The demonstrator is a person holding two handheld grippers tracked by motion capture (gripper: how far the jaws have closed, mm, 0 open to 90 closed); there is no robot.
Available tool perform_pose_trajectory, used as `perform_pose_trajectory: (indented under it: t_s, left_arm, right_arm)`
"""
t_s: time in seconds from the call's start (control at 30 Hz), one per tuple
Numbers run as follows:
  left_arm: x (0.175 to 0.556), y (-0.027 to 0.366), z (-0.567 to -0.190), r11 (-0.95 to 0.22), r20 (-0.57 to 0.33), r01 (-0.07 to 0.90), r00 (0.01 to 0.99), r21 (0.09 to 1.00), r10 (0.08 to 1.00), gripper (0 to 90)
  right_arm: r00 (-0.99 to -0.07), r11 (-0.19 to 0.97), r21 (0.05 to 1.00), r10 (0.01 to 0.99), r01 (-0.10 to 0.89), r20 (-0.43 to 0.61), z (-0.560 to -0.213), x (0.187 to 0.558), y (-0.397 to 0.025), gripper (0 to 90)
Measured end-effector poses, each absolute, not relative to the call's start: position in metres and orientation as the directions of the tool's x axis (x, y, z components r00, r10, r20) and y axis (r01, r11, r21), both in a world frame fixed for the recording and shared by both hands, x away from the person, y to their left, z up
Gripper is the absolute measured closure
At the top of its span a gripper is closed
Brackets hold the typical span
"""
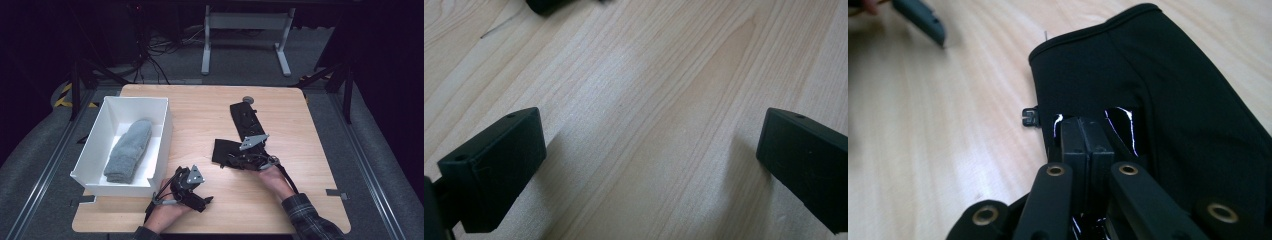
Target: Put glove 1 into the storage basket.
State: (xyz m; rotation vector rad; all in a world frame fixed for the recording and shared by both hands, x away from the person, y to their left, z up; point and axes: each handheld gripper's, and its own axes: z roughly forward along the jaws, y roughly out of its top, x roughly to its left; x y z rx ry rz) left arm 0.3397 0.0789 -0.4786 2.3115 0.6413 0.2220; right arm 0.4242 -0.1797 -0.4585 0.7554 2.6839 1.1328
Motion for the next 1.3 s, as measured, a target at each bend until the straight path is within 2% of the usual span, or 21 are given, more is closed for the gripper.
perform_pose_trajectory:
  t_s: [0.37, 0.67, 0.8, 0.83, 0.9, 1.07, 1.17, 1.3]
  left_arm:
    - [0.339, 0.079, -0.479, -0.619, -0.023, 0.383, 0.862, 0.685, 0.507, 0.1]
    - [0.340, 0.079, -0.478, -0.621, -0.019, 0.380, 0.862, 0.686, 0.506, 0.2]
    - [0.340, 0.079, -0.478, -0.621, -0.020, 0.380, 0.863, 0.685, 0.506, 0.2]
    - [0.340, 0.079, -0.478, -0.621, -0.020, 0.380, 0.863, 0.685, 0.505, 0.2]
    - [0.340, 0.079, -0.479, -0.621, -0.020, 0.379, 0.863, 0.686, 0.505, 0.2]
    - [0.340, 0.079, -0.479, -0.621, -0.020, 0.379, 0.863, 0.686, 0.505, 0.1]
    - [0.340, 0.079, -0.479, -0.621, -0.020, 0.379, 0.863, 0.686, 0.505, 0.2]
    - [0.340, 0.079, -0.479, -0.621, -0.020, 0.379, 0.863, 0.686, 0.505, 0.1]
  right_arm:
    - [-0.920, 0.657, 0.672, 0.379, 0.342, 0.098, -0.456, 0.379, -0.195, 90.0]
    - [-0.930, 0.674, 0.661, 0.353, 0.330, 0.105, -0.455, 0.349, -0.217, 90.0]
    - [-0.917, 0.641, 0.692, 0.392, 0.332, 0.078, -0.447, 0.349, -0.230, 90.0]
    - [-0.899, 0.614, 0.711, 0.435, 0.343, 0.057, -0.441, 0.355, -0.237, 90.0]
    - [-0.887, 0.601, 0.717, 0.459, 0.352, 0.052, -0.439, 0.360, -0.241, 90.0]
    - [-0.801, 0.563, 0.709, 0.599, 0.425, 0.004, -0.438, 0.386, -0.256, 90.0]
    - [-0.777, 0.573, 0.683, 0.629, 0.453, -0.013, -0.442, 0.396, -0.257, 90.0]
    - [-0.781, 0.589, 0.666, 0.624, 0.459, -0.014, -0.451, 0.403, -0.250, 90.0]
